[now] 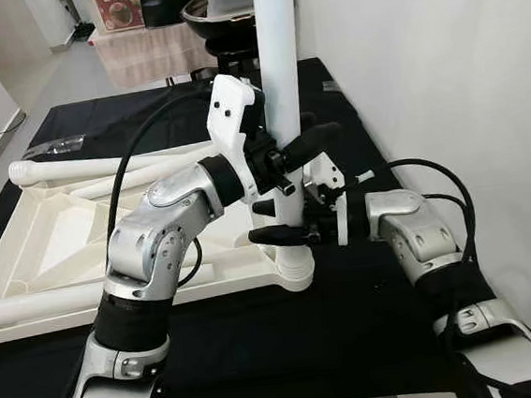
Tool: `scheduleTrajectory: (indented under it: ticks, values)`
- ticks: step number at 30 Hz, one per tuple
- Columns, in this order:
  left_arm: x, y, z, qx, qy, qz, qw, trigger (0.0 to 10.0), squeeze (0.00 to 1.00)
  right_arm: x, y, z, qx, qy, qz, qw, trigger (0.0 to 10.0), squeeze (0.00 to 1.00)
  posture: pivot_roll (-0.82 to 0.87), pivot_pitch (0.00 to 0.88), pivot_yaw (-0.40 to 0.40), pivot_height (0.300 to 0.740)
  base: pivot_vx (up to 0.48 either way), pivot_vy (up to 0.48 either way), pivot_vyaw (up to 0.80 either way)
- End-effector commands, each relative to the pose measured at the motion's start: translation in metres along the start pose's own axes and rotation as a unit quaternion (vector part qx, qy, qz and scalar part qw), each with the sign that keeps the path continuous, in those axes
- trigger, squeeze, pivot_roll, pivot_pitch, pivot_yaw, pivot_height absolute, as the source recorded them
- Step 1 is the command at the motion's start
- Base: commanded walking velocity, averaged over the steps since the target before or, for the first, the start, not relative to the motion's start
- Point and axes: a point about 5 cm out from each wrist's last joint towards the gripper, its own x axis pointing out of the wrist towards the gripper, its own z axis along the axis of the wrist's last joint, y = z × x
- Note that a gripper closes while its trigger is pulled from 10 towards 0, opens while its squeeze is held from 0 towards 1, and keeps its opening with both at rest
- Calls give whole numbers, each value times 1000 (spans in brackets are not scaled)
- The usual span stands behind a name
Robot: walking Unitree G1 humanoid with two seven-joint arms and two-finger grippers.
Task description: Building children table
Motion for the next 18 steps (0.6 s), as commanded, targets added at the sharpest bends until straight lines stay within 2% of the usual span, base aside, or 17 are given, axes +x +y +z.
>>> scheduleTrajectory:
  ticks: [1,5,6,7,8,10,11,12,13,14,15,16,17,18]
  values:
    - [1,-6,-9,-14,18,-18,1000,0,0,8,0,-2,5,4,2,1000,0,0,-21,101,27,740,0,0,0]
    - [1,-5,-10,-2,24,-15,1000,0,0,4,-1,-10,13,0,-17,1000,0,0,-26,103,30,740,0,0,0]
    - [1,-4,-11,6,29,-9,1000,7020,0,1,0,-16,16,2,-33,999,0,0,-31,103,33,740,0,0,0]
    - [1,-4,-11,6,29,-9,1000,7020,0,1,0,-16,16,2,-33,999,0,0,-31,103,33,740,0,0,0]
    - [0,-1,-12,2,29,1,1000,10000,1000,-4,-1,-25,17,11,-72,997,0,0,-39,105,35,740,0,0,0]
    - [0,0,-12,0,29,3,1000,10000,1000,-5,-2,-27,18,14,-87,996,0,0,-39,105,35,740,0,0,0]
    - [-2,3,-11,-3,27,12,1000,10000,1000,-7,-2,-31,22,22,-116,993,0,0,-43,104,36,740,0,0,0]
    - [-13,8,-7,-4,25,19,1000,10000,220,-7,0,-39,28,41,-166,985,0,0,-47,107,34,740,0,0,0]
    - [-13,8,-7,-4,25,19,1000,10000,220,-7,0,-39,28,41,-166,985,0,0,-47,107,34,740,0,0,0]
    - [-37,15,0,-7,33,26,999,10000,0,-8,8,-53,52,71,-260,962,0,0,-52,115,33,740,0,0,0]
    - [-47,16,2,-9,41,27,999,10000,0,-9,13,-58,66,81,-298,949,0,0,-52,115,33,740,0,0,0]
    - [-47,16,2,-9,41,27,999,10000,0,-9,13,-58,66,81,-298,949,0,0,-52,115,33,740,0,0,0]
    - [-68,9,5,-4,68,-13,998,10000,0,-14,20,-67,83,111,-409,902,0,0,-61,129,35,740,0,0,0]
    - [-81,1,6,-1,91,-46,995,10000,0,-21,27,-73,93,135,-489,857,0,0,-61,129,35,740,0,0,0]
